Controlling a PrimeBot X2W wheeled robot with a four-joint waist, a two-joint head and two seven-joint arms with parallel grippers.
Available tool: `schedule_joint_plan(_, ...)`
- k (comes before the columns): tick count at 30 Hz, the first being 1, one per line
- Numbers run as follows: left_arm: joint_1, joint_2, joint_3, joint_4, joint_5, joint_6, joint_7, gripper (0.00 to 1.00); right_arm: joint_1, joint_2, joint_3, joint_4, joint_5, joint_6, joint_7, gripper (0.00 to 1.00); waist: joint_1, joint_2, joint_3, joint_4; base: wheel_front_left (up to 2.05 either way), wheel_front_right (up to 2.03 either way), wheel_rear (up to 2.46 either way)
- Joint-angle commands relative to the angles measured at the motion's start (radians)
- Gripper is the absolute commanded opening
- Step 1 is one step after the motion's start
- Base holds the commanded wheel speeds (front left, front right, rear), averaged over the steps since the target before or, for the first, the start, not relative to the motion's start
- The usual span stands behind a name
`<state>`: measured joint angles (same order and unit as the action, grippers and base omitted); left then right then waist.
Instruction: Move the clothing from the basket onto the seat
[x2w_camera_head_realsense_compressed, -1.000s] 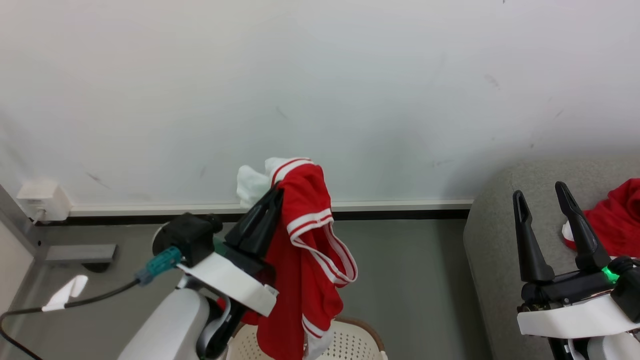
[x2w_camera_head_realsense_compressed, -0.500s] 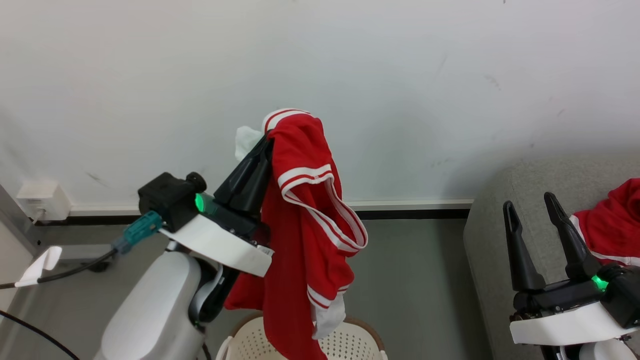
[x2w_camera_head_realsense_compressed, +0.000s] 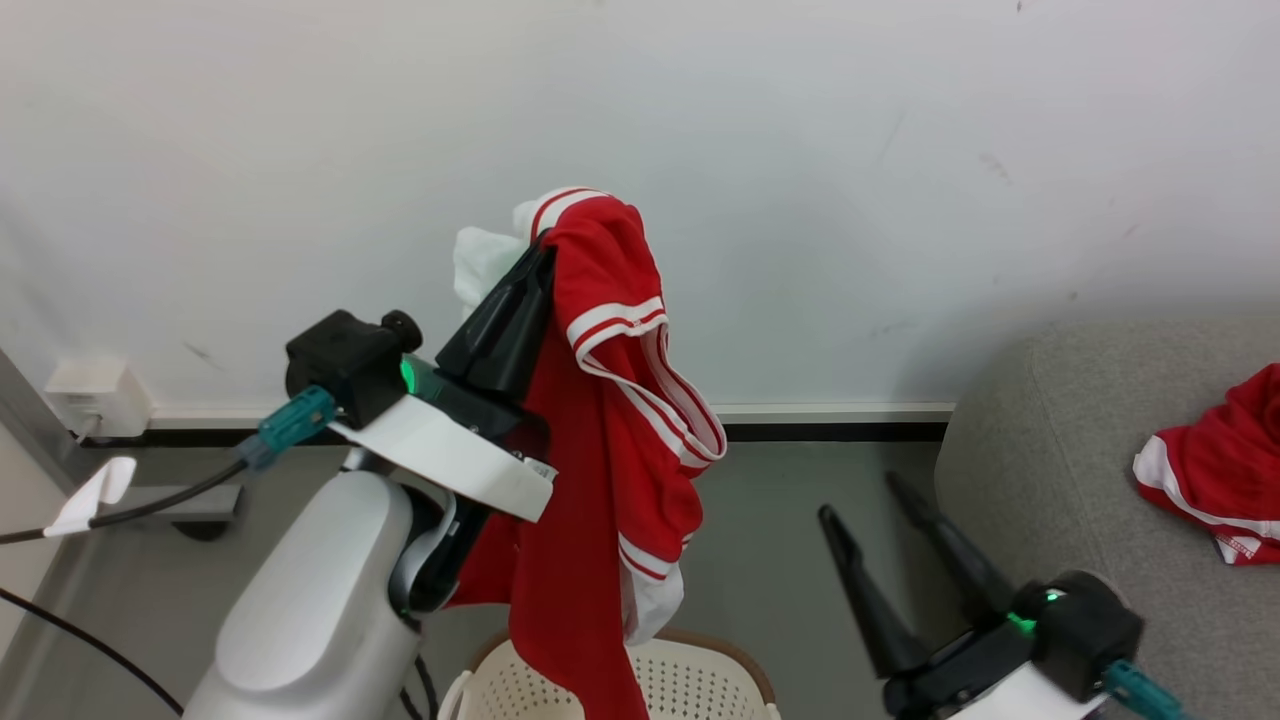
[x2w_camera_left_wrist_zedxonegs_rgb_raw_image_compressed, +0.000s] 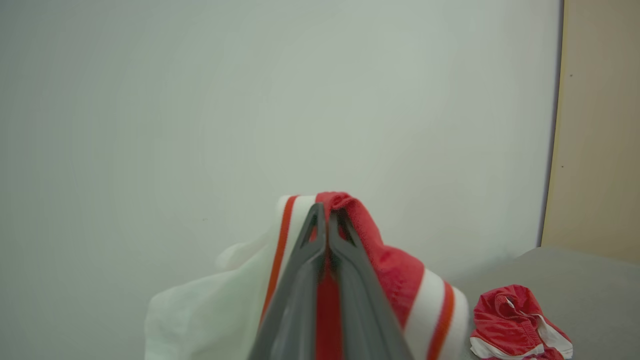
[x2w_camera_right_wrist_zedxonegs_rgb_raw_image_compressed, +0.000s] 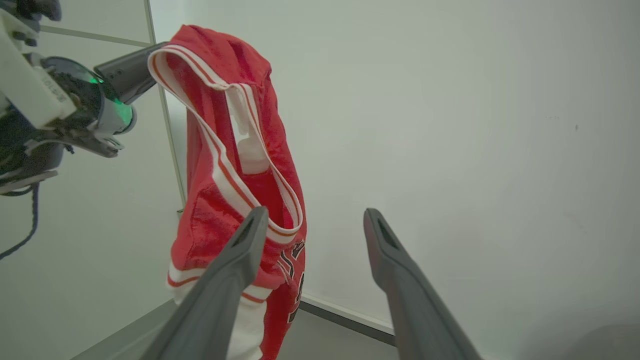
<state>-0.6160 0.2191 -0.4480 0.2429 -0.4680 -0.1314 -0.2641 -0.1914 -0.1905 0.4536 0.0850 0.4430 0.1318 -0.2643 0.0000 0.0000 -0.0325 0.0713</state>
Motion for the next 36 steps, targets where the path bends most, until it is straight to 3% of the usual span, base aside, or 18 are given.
schedule_joint_plan(1,-0.014,-0.004,0.002,0.012,-0.014,0.002,0.000,0.00,-0.015,-0.002,0.033,0.009,0.023,-0.002,0.000,1.00,0.0000,0.0000,0.001,0.004,0.00,0.00,0.00)
schedule_joint_plan(7,-0.047,-0.023,-0.020,0.043,-0.022,0.002,0.000,0.00,-0.048,0.030,0.221,0.065,0.076,-0.002,0.000,1.00,0.0000,0.0000,0.004,0.027,0.00,0.00,0.00)
schedule_joint_plan(13,-0.074,-0.043,-0.050,0.041,-0.020,0.002,0.000,0.00,-0.091,0.100,0.265,0.173,0.091,-0.002,0.000,1.00,0.0000,0.0000,0.006,0.057,0.00,0.00,0.00)
schedule_joint_plan(25,-0.054,-0.079,-0.151,-0.026,-0.046,0.002,0.000,0.00,-0.209,0.139,0.183,0.429,0.050,-0.002,0.000,1.00,0.0000,0.0000,0.008,0.148,0.00,0.00,0.00)
schedule_joint_plan(36,-0.035,-0.097,-0.257,-0.050,-0.084,0.002,0.000,0.00,-0.291,0.140,0.166,0.497,0.096,-0.002,0.000,1.00,0.0000,0.0000,0.023,0.228,0.00,0.00,0.00)
